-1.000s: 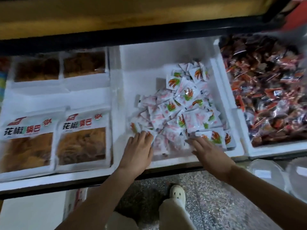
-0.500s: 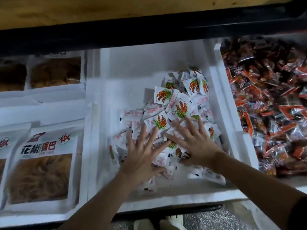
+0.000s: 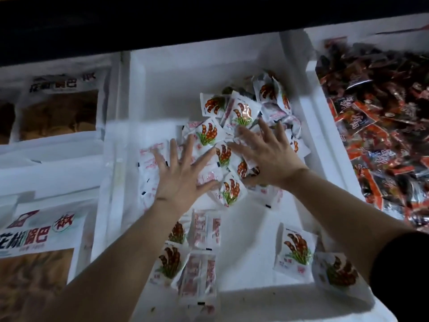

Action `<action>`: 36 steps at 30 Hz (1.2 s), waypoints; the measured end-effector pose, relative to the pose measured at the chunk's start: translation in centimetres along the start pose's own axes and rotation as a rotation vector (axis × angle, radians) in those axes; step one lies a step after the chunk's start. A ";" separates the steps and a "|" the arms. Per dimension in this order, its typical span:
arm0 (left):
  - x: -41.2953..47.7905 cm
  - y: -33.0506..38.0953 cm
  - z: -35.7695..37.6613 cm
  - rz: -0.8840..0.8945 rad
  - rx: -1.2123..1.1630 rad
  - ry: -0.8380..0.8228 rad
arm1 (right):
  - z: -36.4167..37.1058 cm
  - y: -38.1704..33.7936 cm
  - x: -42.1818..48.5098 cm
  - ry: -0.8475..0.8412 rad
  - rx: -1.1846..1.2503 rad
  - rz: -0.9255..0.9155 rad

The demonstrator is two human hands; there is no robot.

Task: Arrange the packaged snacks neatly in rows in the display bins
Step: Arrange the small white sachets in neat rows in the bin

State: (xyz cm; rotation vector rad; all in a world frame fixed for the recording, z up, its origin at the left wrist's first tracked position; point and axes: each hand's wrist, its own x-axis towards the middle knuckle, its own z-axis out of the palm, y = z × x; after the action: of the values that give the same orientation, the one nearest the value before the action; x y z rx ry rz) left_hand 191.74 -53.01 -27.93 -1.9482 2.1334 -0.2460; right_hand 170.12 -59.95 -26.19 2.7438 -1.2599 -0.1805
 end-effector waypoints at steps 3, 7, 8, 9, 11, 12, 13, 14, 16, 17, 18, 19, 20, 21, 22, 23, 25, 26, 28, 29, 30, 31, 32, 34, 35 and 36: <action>0.5 -0.1 -0.7 -0.006 -0.092 -0.095 | -0.7 -0.2 0.5 -0.042 -0.008 0.029; -1.4 -1.0 -1.9 0.070 -0.280 -0.106 | -1.8 -2.1 -1.3 0.033 0.075 0.075; -2.5 -1.2 -2.3 0.109 -0.321 -0.077 | -1.9 -2.9 -2.1 0.098 0.096 0.062; -3.8 -1.3 -2.5 0.155 -0.360 -0.053 | -1.8 -3.8 -3.1 0.181 0.109 0.029; -6.6 -1.1 -2.6 0.275 -0.406 -0.053 | -1.2 -6.1 -4.9 0.279 0.144 -0.069; -8.1 -0.8 -2.2 0.343 -0.397 -0.078 | -0.6 -7.3 -5.6 0.269 0.162 -0.121; -9.5 -0.6 -1.7 0.417 -0.359 -0.096 | 0.2 -8.1 -6.2 0.232 0.170 -0.162; -10.8 -0.4 -1.0 0.491 -0.299 -0.113 | 0.8 -8.6 -6.4 0.184 0.172 -0.186; -12.6 -0.1 0.0 0.597 -0.169 -0.147 | 1.7 -8.5 -6.2 0.111 0.179 -0.205; -13.0 0.0 0.3 0.620 -0.143 -0.163 | 1.7 -8.1 -5.9 0.091 0.175 -0.220; -13.3 0.0 0.5 0.617 -0.131 -0.151 | 1.6 -7.8 -5.6 0.088 0.165 -0.236; -13.2 0.0 0.5 0.589 -0.127 -0.134 | 1.5 -7.5 -5.4 0.105 0.154 -0.251; -13.0 0.0 0.4 0.547 -0.147 -0.115 | 1.3 -7.3 -5.3 0.127 0.150 -0.252; -12.7 0.0 0.3 0.495 -0.193 -0.097 | 1.1 -7.3 -5.3 0.146 0.154 -0.238; -12.3 0.0 0.1 0.442 -0.232 -0.089 | 0.9 -7.3 -5.4 0.156 0.161 -0.206; -11.9 0.1 -0.1 0.387 -0.261 -0.089 | 0.7 -7.4 -5.6 0.162 0.169 -0.160; -11.7 0.4 -0.5 0.298 -0.331 -0.076 | 0.6 -8.0 -6.0 0.169 0.203 -0.061; -11.8 0.7 -1.0 0.249 -0.396 -0.068 | 0.5 -8.3 -6.2 0.161 0.242 -0.021; -12.1 1.2 -1.9 0.078 -0.623 -0.078 | -0.2 -9.4 -6.9 0.157 0.356 0.014; -12.4 1.4 -2.1 -0.033 -0.773 -0.080 | -0.6 -10.2 -7.5 0.163 0.438 0.007; -12.5 1.4 -2.4 -0.123 -0.885 -0.056 | -1.3 -11.0 -8.1 0.168 0.526 -0.007; -12.6 1.2 -2.8 -0.196 -0.944 -0.033 | -1.9 -12.0 -8.8 0.158 0.621 -0.014; -12.6 0.9 -3.2 -0.264 -0.988 -0.006 | -2.7 -12.9 -9.5 0.120 0.711 -0.004; -12.6 0.1 -4.4 -0.377 -1.067 0.057 | -3.5 -14.3 -10.5 0.001 0.824 0.037; -12.8 -0.3 -4.9 -0.419 -1.104 0.088 | -3.3 -14.8 -10.9 -0.052 0.819 0.028; -12.9 -0.9 -5.4 -0.453 -1.137 0.125 | -3.0 -15.4 -11.0 -0.092 0.781 -0.007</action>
State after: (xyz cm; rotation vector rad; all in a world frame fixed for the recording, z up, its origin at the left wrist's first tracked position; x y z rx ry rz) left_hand 192.04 -40.46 -21.67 -3.0340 2.0247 1.0238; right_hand 174.96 -41.45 -24.98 3.4005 -1.6118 0.2474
